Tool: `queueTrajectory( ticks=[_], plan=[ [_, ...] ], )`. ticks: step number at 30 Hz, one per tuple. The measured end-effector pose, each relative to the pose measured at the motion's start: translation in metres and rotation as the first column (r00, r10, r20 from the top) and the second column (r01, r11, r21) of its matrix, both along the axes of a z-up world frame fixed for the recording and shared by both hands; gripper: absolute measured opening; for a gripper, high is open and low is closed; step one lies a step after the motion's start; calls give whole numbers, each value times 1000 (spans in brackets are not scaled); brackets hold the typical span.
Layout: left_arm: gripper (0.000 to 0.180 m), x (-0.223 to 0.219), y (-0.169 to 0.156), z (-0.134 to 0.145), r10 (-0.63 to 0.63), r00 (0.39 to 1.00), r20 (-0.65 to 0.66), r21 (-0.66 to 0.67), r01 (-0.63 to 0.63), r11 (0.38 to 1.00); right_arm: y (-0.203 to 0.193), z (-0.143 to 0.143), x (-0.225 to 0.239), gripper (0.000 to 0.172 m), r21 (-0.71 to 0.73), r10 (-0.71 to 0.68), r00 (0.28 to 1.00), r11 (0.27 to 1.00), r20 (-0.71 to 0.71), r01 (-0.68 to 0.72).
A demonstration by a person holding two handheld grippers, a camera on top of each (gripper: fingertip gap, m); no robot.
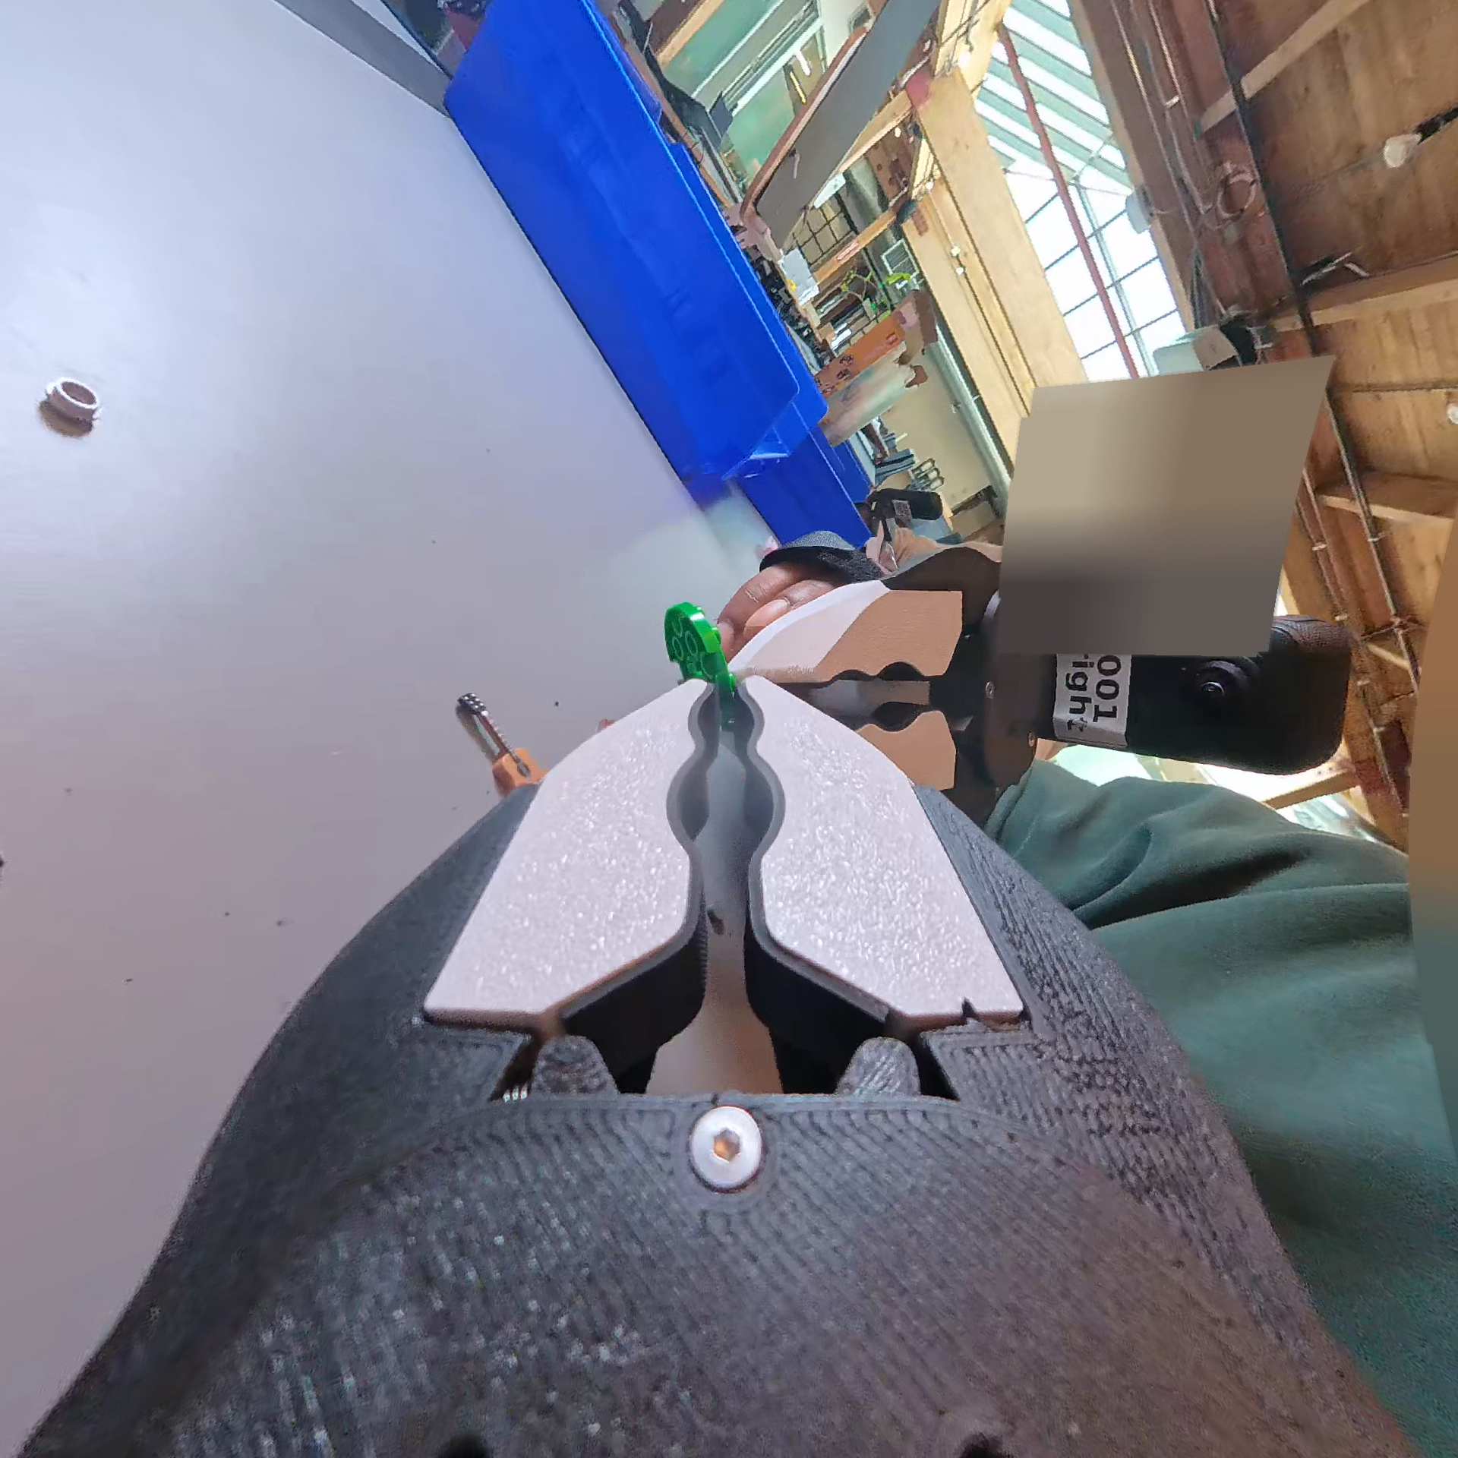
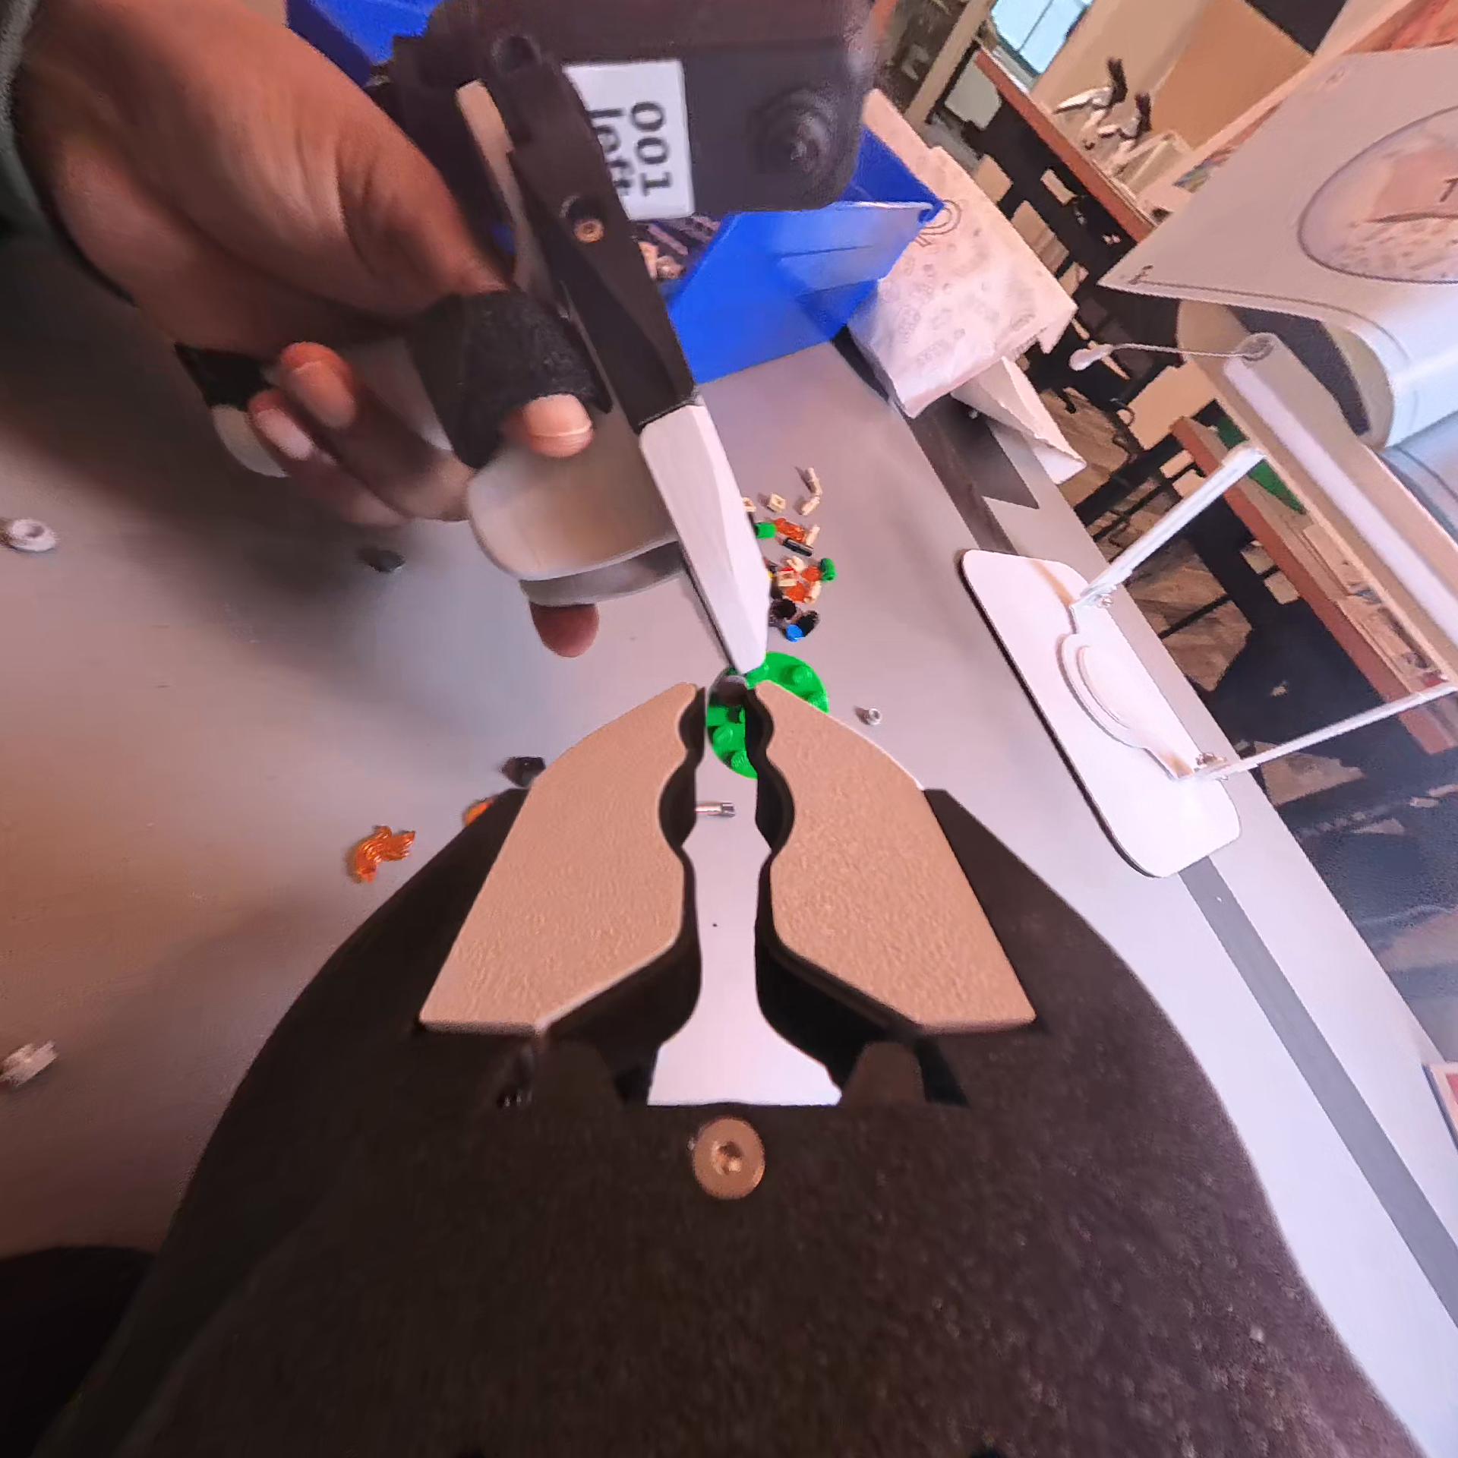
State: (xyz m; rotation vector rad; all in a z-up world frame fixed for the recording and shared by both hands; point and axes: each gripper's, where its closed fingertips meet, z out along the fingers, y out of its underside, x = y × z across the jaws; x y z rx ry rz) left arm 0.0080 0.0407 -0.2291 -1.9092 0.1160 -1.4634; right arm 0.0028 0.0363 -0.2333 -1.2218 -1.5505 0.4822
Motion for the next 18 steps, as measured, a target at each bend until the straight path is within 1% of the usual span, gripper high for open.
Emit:
queueTrajectory(
  ticks=[2, 3, 7, 15, 18],
  plan=[
    [3, 3, -2, -3, -1, 1000, -24, 3, 1, 1000, 2, -2, -1, 10, -2, -26, 1000, 1000, 6, 26],
    [2, 3, -1, -5, 19, 999, -41, 10, -18, 1000, 3, -4, -2, 10, 8, -42, 999, 999, 17, 42],
    [2, 3, -2, -5, 14, 999, -31, 6, -13, 1000, 3, -6, -2, 9, 30, -44, 999, 999, 31, 43],
    [1, 7, -9, 1, -50, 991, -124, 162, 70, 984, -3, 1, 2, 8, -37, 98, 994, 994, -52, -100],
    [1, 9, -13, 5, -83, 985, -152, 209, 114, 971, -8, 5, 4, 9, -2, 147, 986, 989, -81, -148]
  ],
)
